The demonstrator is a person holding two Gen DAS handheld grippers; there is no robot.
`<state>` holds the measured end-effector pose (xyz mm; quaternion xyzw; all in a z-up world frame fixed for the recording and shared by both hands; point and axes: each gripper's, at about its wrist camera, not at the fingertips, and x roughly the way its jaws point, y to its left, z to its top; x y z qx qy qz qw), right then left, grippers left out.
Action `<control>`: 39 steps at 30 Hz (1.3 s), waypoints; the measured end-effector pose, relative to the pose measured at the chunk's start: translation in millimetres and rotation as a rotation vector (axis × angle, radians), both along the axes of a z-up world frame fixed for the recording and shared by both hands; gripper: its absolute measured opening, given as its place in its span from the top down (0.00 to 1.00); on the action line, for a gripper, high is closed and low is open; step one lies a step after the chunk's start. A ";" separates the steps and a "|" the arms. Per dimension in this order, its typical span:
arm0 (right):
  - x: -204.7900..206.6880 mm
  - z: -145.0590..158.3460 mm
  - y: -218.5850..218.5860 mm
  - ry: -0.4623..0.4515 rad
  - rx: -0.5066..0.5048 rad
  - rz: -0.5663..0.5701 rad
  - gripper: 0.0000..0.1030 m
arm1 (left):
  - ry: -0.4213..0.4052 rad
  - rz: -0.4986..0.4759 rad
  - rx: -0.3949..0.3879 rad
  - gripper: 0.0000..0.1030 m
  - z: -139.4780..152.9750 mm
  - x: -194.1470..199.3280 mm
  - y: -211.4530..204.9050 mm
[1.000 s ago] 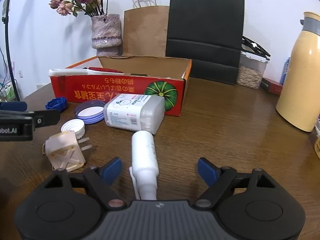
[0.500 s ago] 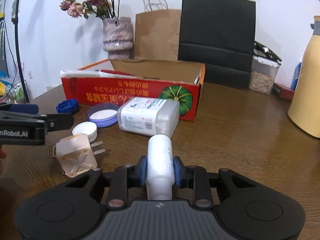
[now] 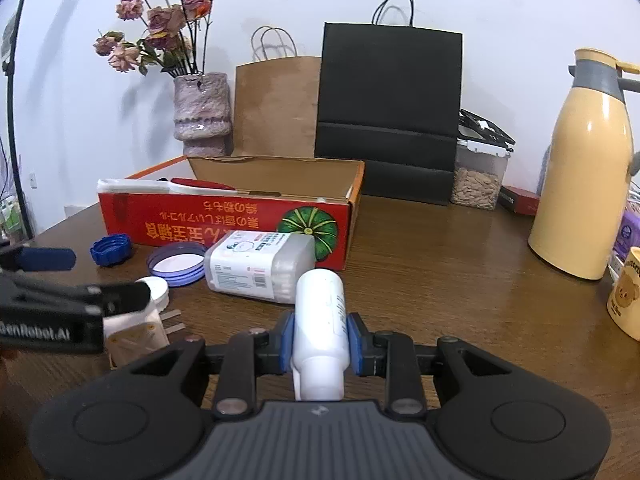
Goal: Organize rigid objects
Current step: 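Grasp the beige plug adapter with the left gripper, then carry the white bottle and beige adapter over the box with both grippers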
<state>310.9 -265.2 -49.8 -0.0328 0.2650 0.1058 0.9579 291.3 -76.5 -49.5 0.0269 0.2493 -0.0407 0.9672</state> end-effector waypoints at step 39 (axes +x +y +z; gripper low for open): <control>-6.1 0.7 -7.7 0.012 0.024 -0.018 0.74 | 0.080 -0.090 -0.003 0.56 -9.9 6.2 -21.1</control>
